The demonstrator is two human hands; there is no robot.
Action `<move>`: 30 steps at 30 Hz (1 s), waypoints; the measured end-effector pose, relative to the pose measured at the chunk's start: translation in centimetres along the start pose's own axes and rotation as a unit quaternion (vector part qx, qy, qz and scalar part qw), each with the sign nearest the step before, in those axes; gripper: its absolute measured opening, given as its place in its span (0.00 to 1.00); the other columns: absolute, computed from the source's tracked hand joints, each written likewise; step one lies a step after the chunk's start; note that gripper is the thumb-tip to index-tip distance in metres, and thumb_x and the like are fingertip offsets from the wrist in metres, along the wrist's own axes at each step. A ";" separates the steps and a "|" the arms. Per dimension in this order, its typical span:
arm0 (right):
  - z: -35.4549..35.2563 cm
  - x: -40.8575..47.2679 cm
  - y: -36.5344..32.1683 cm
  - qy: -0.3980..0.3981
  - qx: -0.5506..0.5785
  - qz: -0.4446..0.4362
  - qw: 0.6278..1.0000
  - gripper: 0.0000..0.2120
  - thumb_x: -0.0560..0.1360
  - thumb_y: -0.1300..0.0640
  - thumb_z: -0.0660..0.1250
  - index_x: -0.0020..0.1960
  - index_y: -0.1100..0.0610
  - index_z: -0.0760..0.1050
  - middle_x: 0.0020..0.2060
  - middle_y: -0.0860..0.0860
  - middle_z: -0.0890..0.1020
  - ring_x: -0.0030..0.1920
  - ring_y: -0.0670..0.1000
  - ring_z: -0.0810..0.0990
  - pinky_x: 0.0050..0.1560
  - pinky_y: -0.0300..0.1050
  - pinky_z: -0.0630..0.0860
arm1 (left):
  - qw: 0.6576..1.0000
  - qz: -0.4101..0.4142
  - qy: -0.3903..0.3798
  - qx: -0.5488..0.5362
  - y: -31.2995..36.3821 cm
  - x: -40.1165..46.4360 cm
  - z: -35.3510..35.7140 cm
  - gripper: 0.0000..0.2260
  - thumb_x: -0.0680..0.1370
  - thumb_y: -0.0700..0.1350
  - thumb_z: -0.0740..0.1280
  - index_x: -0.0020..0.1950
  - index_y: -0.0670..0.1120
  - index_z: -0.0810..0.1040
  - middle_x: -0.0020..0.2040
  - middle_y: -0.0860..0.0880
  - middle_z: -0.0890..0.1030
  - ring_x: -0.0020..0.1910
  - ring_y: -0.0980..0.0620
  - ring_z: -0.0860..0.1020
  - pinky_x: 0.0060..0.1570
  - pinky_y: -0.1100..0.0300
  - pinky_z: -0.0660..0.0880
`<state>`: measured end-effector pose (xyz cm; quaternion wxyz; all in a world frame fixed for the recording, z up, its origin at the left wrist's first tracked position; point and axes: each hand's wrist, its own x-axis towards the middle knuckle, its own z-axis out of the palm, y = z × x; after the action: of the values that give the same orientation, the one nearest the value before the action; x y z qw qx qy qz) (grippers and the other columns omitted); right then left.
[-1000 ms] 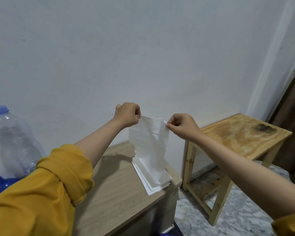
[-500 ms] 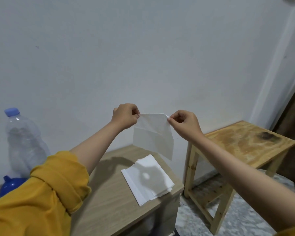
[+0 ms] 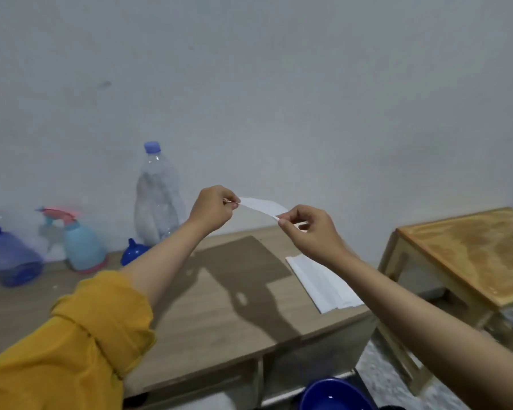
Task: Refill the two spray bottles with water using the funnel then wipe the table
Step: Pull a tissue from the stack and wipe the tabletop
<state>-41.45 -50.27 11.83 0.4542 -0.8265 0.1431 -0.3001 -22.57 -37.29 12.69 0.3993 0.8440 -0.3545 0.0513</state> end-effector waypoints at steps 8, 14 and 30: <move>16.7 -6.0 -7.7 -0.026 0.016 -0.005 1.000 0.07 0.73 0.58 0.70 0.36 0.54 0.78 0.38 0.45 0.84 0.41 0.42 0.81 0.46 0.45 0.76 | 1.000 -0.017 -0.005 -0.019 -12.1 -7.6 -13.3 0.07 0.73 0.32 0.67 0.48 0.38 0.83 0.49 0.45 0.82 0.45 0.51 0.80 0.48 0.67 0.73; 29.8 -9.6 -14.3 -0.074 0.030 -0.007 0.997 0.07 0.72 0.59 0.70 0.35 0.55 0.78 0.34 0.45 0.82 0.36 0.40 0.78 0.38 0.30 0.70 | 0.999 -0.043 -0.025 0.019 -21.8 -13.1 -23.5 0.09 0.73 0.33 0.67 0.51 0.39 0.83 0.51 0.44 0.83 0.49 0.51 0.80 0.50 0.70 0.69; 60.5 -15.1 -21.6 -0.281 -0.053 0.045 0.957 0.09 0.74 0.55 0.62 0.36 0.55 0.75 0.33 0.48 0.80 0.38 0.51 0.79 0.42 0.49 0.79 | 0.967 -0.197 -0.128 0.100 -46.5 -23.1 -37.7 0.13 0.75 0.32 0.61 0.54 0.39 0.81 0.55 0.45 0.81 0.51 0.53 0.75 0.50 0.67 0.64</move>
<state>-16.11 9.47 -0.23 0.4450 -0.8929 0.0624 -0.0276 -2.57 22.33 -0.06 0.2666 0.9322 -0.2226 -0.1019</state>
